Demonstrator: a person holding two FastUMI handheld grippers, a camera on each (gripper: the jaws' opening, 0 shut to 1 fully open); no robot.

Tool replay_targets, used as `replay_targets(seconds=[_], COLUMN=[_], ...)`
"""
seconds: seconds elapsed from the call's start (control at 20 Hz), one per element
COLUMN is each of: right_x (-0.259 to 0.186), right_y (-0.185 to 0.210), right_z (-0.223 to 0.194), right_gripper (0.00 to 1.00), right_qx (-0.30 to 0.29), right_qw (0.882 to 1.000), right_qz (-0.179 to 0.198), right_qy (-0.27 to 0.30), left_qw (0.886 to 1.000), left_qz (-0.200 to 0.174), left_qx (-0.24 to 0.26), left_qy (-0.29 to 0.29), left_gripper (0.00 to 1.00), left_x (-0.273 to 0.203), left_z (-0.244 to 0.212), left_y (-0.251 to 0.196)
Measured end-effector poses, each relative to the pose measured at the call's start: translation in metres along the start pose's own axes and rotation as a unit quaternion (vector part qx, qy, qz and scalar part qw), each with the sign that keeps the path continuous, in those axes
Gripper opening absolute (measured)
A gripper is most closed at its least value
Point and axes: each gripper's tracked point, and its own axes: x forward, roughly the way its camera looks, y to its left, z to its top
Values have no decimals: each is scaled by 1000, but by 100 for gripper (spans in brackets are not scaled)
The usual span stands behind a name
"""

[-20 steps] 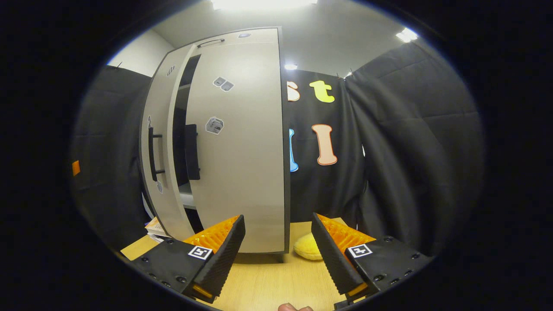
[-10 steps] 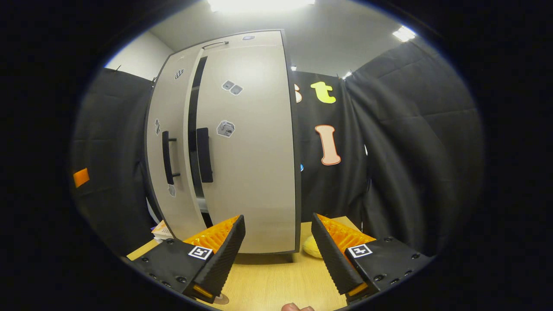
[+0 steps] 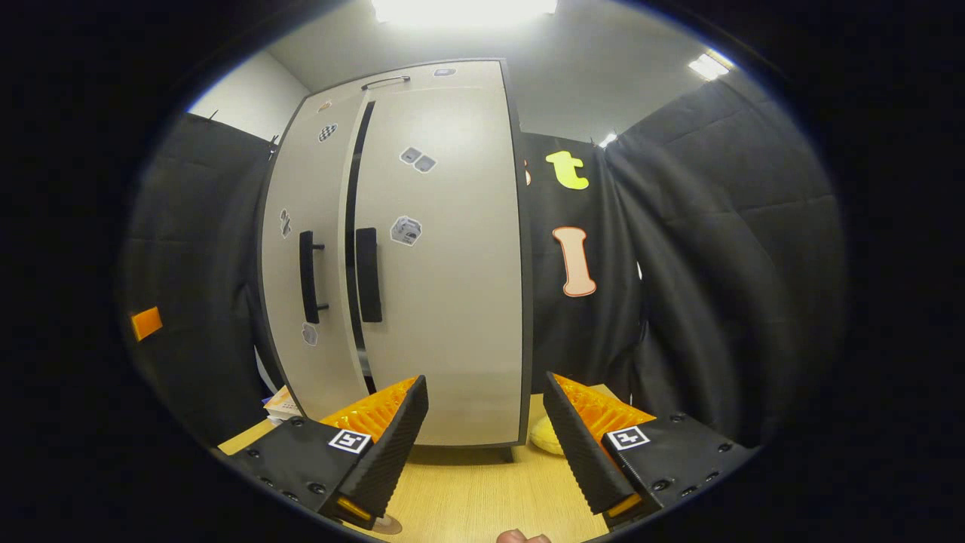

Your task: Grasp the bottle in the cabinet with the left hand and place it on the coaster, then close the right door with the right hand and the left door with the left hand.

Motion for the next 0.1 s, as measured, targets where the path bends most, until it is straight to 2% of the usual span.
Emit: replay_targets(seconds=[0.1], right_x=[-2], right_y=[-2], right_z=[-1], right_gripper=[98], right_qx=[-3], right_qw=[1000], right_qz=[-6], right_qy=[2], left_qw=[1000], left_qz=[4], left_qx=[2], left_qy=[5], left_gripper=[94], left_x=[1], left_z=[-4], left_y=[8])
